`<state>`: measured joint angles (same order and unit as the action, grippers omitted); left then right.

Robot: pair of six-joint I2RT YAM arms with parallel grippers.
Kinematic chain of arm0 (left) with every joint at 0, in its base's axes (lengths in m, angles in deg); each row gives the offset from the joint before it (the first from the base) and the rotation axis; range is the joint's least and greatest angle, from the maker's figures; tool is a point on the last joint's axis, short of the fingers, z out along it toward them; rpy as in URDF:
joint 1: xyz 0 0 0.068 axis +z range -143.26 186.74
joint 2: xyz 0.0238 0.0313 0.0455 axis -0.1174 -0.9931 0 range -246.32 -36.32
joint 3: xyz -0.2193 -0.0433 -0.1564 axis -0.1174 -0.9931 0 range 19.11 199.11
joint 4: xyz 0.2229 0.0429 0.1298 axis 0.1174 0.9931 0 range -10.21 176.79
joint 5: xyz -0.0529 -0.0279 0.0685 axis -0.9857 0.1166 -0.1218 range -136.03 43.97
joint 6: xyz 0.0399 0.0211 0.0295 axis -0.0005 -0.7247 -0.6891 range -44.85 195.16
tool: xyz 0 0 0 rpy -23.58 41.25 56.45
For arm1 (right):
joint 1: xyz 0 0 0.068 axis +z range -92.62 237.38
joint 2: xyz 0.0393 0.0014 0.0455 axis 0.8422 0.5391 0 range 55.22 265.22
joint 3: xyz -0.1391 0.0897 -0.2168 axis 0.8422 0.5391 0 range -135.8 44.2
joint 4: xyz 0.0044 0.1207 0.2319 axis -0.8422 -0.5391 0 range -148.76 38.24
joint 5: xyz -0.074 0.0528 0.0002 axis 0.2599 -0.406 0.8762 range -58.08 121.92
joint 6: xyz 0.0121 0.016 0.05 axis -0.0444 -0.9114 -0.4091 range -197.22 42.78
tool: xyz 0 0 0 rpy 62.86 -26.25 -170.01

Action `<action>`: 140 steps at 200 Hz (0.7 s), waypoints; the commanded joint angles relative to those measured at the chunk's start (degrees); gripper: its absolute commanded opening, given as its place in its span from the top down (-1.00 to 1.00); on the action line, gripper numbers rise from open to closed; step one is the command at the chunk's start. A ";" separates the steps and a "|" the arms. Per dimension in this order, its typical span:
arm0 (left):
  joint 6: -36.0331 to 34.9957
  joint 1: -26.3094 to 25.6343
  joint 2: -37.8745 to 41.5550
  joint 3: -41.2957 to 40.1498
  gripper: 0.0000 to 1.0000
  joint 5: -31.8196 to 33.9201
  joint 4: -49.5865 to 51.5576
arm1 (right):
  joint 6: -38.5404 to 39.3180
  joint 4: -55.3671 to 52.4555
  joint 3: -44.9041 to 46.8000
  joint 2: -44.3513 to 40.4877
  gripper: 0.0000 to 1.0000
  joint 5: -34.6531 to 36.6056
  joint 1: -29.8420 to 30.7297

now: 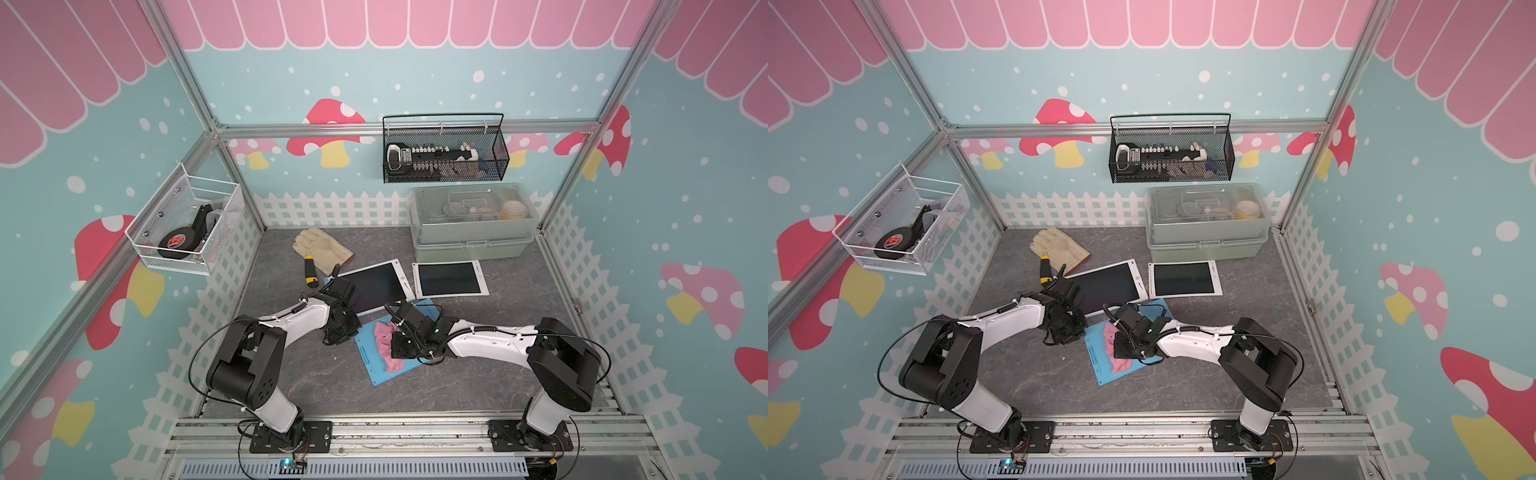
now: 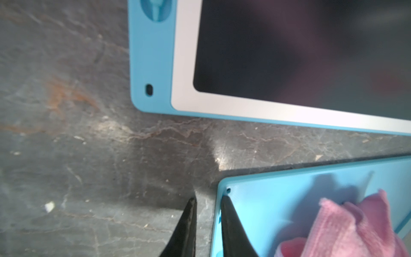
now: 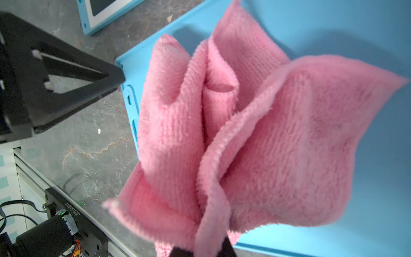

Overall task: Wipe the drawing tablet
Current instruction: Wipe the dirt from the drawing tablet.

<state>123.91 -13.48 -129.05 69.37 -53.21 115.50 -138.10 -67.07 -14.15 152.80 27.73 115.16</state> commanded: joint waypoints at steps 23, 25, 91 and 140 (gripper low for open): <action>-1.26 0.11 -2.48 -1.68 0.58 -0.34 0.00 | 0.26 -4.69 -7.38 5.13 1.00 2.77 5.91; -1.22 0.06 -2.26 -1.68 0.57 -0.46 -0.06 | 0.15 -4.59 -7.39 5.20 1.00 2.89 5.87; 0.99 -2.59 -1.85 3.09 0.36 -2.22 0.74 | -1.86 -3.25 -11.35 10.79 1.00 -2.04 5.71; 1.13 -2.95 -8.41 2.51 0.49 2.01 3.02 | -2.05 -7.66 -6.10 5.65 1.00 1.19 5.27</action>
<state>124.65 -16.22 -133.16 74.03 -54.56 116.83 -139.00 -70.32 -23.65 162.38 26.92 120.75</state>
